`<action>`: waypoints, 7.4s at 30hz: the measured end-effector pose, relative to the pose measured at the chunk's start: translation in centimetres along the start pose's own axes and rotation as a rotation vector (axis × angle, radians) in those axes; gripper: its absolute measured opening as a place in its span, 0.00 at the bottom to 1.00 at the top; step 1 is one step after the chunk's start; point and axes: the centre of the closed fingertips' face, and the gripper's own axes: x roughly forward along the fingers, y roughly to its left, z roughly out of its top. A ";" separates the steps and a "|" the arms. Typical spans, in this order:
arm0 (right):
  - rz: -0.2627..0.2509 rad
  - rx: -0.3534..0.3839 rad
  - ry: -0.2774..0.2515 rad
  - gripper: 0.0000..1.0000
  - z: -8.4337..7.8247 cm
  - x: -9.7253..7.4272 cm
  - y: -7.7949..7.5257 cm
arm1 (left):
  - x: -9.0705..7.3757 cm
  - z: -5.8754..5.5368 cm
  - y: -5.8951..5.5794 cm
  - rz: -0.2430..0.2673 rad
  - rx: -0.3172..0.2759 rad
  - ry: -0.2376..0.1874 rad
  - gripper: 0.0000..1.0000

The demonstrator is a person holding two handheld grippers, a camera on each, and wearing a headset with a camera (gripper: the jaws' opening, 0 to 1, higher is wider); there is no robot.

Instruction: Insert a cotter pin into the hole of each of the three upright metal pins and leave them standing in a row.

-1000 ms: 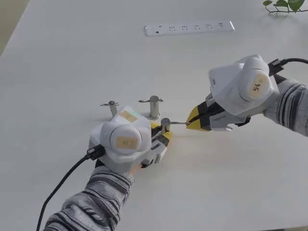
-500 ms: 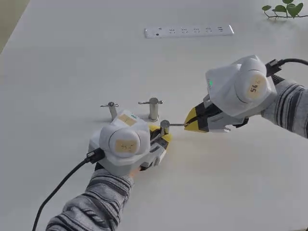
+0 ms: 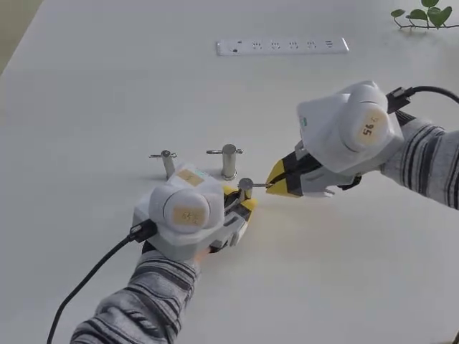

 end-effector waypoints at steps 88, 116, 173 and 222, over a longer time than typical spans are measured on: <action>-0.024 0.197 -0.113 0.09 2.9 2.7 -0.3 | -4.4 -0.5 1.6 0.017 -0.014 0.020 0.34; -0.068 0.237 -0.076 0.09 0.5 0.2 -2.9 | -9.8 1.7 3.8 0.023 -0.021 -0.063 0.75; -0.107 0.189 -0.059 0.17 -1.9 -1.3 -6.7 | -11.3 2.4 6.4 0.076 -0.050 -0.061 0.99; -0.478 0.793 -0.297 0.75 -2.1 -5.5 -0.1 | -12.8 2.2 6.1 0.106 -0.072 -0.049 0.99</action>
